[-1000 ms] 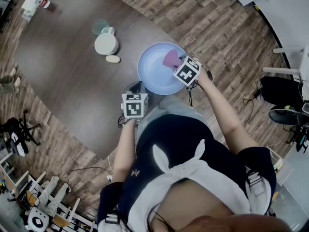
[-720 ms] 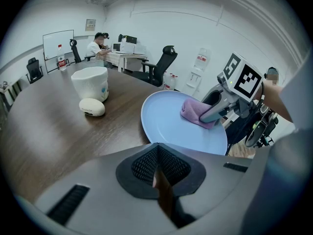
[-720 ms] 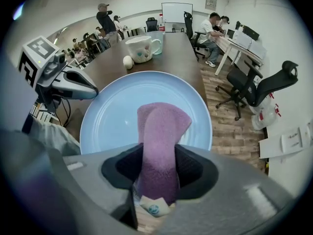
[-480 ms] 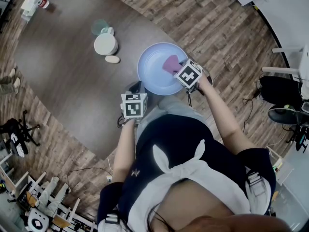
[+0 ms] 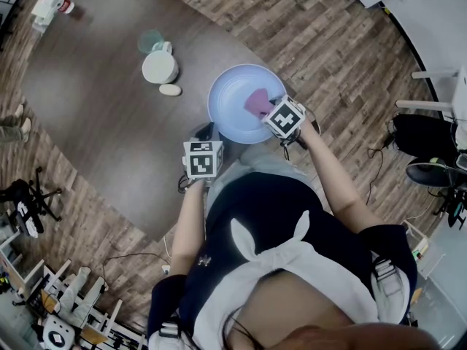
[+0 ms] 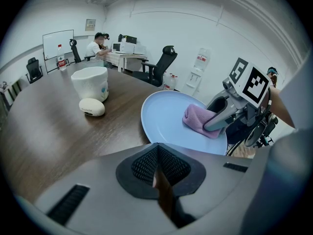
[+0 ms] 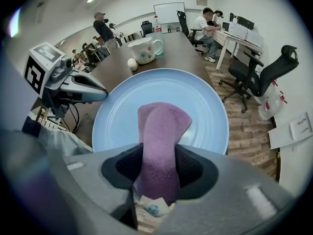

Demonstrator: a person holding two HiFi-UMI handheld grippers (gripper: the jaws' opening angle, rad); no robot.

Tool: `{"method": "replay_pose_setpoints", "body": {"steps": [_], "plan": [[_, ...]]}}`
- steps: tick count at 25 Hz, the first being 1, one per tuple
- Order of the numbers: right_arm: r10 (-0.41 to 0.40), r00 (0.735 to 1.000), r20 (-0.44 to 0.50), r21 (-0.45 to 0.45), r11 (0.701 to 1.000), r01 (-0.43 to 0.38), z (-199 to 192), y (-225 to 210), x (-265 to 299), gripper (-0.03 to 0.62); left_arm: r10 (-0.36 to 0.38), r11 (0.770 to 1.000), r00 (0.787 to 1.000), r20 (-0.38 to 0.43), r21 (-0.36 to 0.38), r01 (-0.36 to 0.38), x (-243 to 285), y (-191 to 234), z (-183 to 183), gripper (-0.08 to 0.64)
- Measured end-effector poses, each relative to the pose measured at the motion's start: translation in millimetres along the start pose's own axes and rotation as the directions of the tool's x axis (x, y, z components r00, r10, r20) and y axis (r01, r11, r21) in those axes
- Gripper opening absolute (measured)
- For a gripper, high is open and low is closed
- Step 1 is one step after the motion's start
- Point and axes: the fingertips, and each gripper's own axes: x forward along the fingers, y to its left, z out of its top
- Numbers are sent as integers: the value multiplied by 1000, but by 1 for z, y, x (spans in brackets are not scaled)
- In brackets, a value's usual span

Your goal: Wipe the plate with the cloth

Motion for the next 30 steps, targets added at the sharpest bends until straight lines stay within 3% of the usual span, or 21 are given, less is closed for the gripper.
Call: {"method": "replay_pose_setpoints", "body": {"steps": [15,30], "plan": [[75,996,46,16,997,-76,4,33,6,186,8,1000,1000,-5,0,-8,0,0,1,5],[170,981,90,-74,984,-164,24,80,11,186,14,1000,1000,-14,-2,-14,-3,-3,1,5]]}}
